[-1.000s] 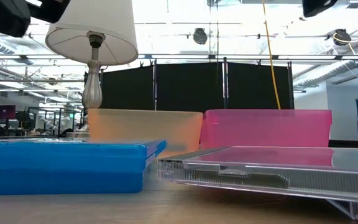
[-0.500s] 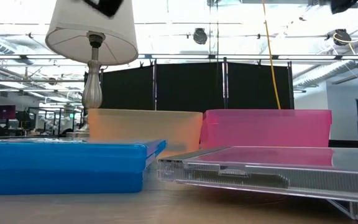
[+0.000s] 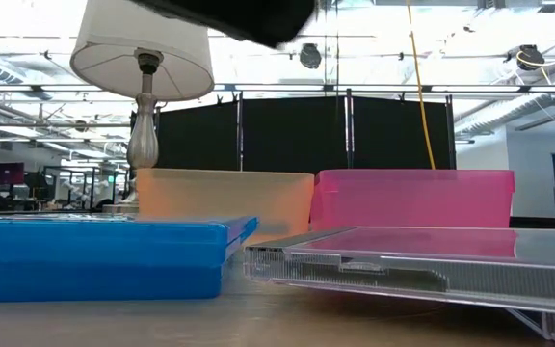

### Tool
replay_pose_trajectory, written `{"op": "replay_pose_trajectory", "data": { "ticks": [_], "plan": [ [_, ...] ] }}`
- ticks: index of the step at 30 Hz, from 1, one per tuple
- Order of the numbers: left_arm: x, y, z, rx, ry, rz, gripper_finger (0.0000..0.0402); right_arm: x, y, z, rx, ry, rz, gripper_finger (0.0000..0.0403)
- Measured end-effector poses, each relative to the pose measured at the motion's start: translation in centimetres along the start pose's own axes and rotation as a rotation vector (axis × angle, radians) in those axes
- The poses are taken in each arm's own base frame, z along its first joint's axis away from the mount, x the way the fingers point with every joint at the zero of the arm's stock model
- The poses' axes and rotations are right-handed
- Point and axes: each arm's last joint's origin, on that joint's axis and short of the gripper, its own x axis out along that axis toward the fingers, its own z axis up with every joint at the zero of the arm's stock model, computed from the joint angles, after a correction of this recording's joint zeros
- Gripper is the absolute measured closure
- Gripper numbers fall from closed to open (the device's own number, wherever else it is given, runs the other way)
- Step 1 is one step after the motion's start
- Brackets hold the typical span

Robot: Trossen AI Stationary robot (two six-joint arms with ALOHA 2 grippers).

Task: Pick & place jewel cases by type
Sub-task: Put the black CD case into the pink bin

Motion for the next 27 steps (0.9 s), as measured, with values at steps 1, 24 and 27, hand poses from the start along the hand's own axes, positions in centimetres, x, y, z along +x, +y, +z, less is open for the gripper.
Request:
{"op": "replay_pose_trajectory", "data": {
  "ticks": [1,24,27],
  "plan": [
    [0.1,0.0,0.0,0.005,0.024,0.001,0.0392,0.0,0.0,0.0,0.007,0.001,-0.006,0.0403],
    [1.3,6.6,-1.8,0.037,0.218,0.071,0.0392,-2.2,1.2,-3.6,0.396,0.339,0.380,0.0403],
    [1.3,7.7,-2.3,0.005,0.263,0.080,0.0392,-2.2,1.1,-4.1,0.409,0.375,0.358,0.0403]
  ]
}}
